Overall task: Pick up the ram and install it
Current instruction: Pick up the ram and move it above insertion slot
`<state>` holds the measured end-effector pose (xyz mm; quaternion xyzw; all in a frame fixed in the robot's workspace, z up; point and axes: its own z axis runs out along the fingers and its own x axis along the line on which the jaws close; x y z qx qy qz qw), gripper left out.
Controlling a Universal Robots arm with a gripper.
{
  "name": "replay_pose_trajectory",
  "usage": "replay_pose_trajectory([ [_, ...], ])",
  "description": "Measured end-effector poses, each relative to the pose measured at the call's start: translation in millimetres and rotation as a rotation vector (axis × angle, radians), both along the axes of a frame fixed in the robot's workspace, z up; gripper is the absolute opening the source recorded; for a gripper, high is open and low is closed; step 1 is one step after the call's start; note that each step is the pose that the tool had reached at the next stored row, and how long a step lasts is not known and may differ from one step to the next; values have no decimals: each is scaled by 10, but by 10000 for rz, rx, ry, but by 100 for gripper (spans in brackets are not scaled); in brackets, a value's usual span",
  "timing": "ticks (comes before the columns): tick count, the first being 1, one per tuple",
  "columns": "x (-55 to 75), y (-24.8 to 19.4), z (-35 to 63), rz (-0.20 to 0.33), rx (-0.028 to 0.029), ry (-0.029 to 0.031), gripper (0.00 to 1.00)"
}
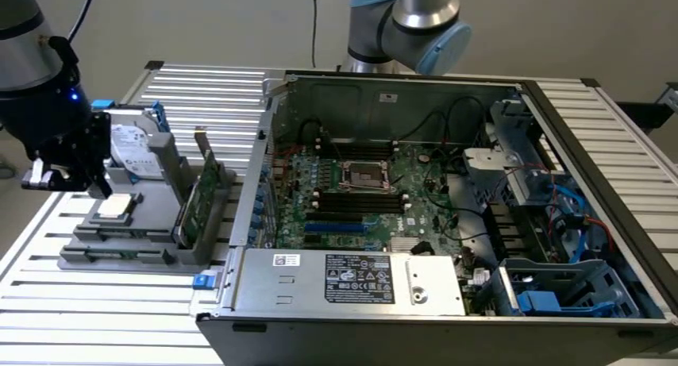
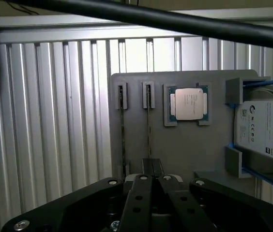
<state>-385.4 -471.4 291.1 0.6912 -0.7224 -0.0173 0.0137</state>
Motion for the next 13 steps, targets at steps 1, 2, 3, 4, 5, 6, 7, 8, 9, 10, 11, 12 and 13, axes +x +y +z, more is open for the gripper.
replay_pose_trajectory([
  [1,0,-14,1,8,18,1,11],
  [2,0,-31,1,11,45,1,11],
  [3,0,-46,0,10,57,0,12],
  [4,0,-61,-1,11,63,0,17],
  [5,0,-74,-2,12,65,0,17],
  [6,0,-84,-5,13,65,1,24],
  [7,0,-95,-8,14,65,1,24],
  [8,0,-108,-13,15,66,0,30],
  [9,0,-122,-20,16,66,0,36],
  [10,0,-137,-36,17,65,0,36],
  [11,1,-151,-54,20,66,0,42],
  [12,0,-163,-72,25,65,0,42],
  [13,0,-174,-90,31,66,0,42],
])
